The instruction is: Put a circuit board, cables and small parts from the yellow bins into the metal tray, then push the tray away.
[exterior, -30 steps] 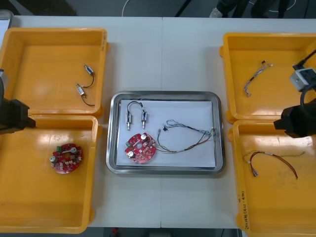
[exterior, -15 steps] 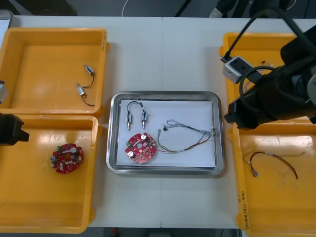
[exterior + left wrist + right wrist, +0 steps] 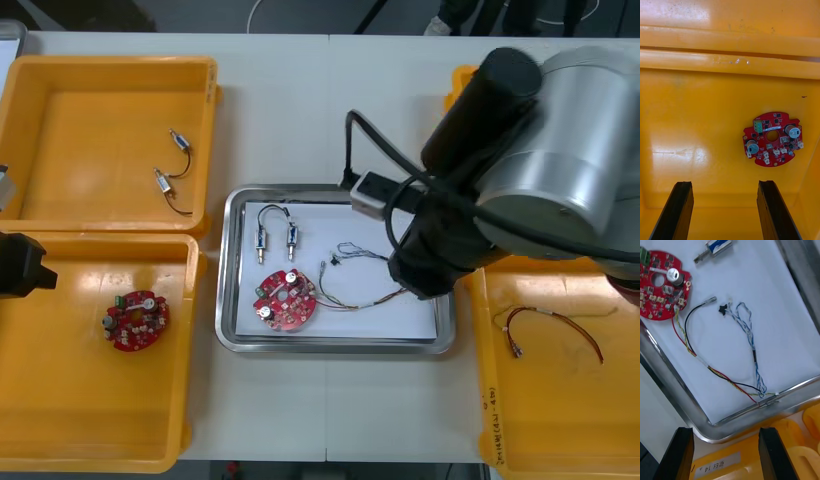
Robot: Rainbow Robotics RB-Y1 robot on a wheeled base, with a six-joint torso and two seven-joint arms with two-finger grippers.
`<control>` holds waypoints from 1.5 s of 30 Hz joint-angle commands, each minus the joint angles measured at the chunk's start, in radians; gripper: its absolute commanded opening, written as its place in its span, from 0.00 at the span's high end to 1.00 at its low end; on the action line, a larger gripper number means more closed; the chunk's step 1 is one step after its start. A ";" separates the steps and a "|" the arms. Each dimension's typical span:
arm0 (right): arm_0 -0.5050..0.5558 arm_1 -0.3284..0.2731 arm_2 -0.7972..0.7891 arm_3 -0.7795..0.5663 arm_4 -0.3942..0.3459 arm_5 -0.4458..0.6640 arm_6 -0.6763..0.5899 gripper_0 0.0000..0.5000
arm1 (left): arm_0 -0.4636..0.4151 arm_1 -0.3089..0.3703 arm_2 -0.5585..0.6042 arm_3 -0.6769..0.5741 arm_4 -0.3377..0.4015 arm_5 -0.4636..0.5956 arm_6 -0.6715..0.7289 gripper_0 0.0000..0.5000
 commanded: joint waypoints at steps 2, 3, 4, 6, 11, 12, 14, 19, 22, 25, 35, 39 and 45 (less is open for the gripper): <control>-0.087 0.029 0.141 0.024 0.052 0.003 0.124 0.00 | 0.018 0.042 0.028 -0.030 0.009 0.006 -0.062 0.00; -0.095 0.036 0.162 0.036 0.061 0.003 0.152 0.00 | 0.018 0.042 0.028 -0.030 0.009 0.006 -0.062 0.00; -0.098 0.044 0.174 0.045 0.062 -0.003 0.178 0.00 | 0.018 0.042 0.028 -0.030 0.009 0.006 -0.062 0.00; -0.098 0.059 0.184 0.056 0.062 -0.023 0.212 0.00 | 0.018 0.042 0.028 -0.030 0.009 0.006 -0.062 0.00; -0.098 0.109 0.202 0.095 0.062 -0.061 0.310 0.00 | 0.018 0.042 0.028 -0.030 0.009 0.006 -0.062 0.00; -0.098 0.113 0.205 0.099 0.064 -0.066 0.316 0.00 | 0.018 0.042 0.028 -0.030 0.009 0.006 -0.062 0.00; -0.098 0.130 0.233 0.116 0.073 -0.076 0.324 0.00 | 0.018 0.042 0.028 -0.030 0.009 0.006 -0.062 0.00; -0.098 0.138 0.316 0.116 0.116 -0.118 0.319 0.00 | 0.018 0.042 0.028 -0.030 0.009 0.006 -0.062 0.00; -0.098 0.138 0.362 0.116 0.139 -0.138 0.314 0.00 | 0.018 0.042 0.028 -0.030 0.009 0.006 -0.062 0.00; -0.098 0.138 0.406 0.116 0.157 -0.155 0.305 0.00 | 0.018 0.042 0.028 -0.030 0.009 0.006 -0.062 0.00; -0.064 0.159 0.467 0.125 0.191 -0.158 0.282 0.00 | 0.018 0.042 0.028 -0.030 0.009 0.006 -0.062 0.00; -0.037 0.174 0.467 0.133 0.220 -0.158 0.281 0.00 | 0.018 0.042 0.028 -0.030 0.009 0.006 -0.062 0.00; -0.002 0.211 0.467 0.160 0.276 -0.158 0.281 0.00 | 0.018 0.042 0.028 -0.030 0.009 0.006 -0.062 0.00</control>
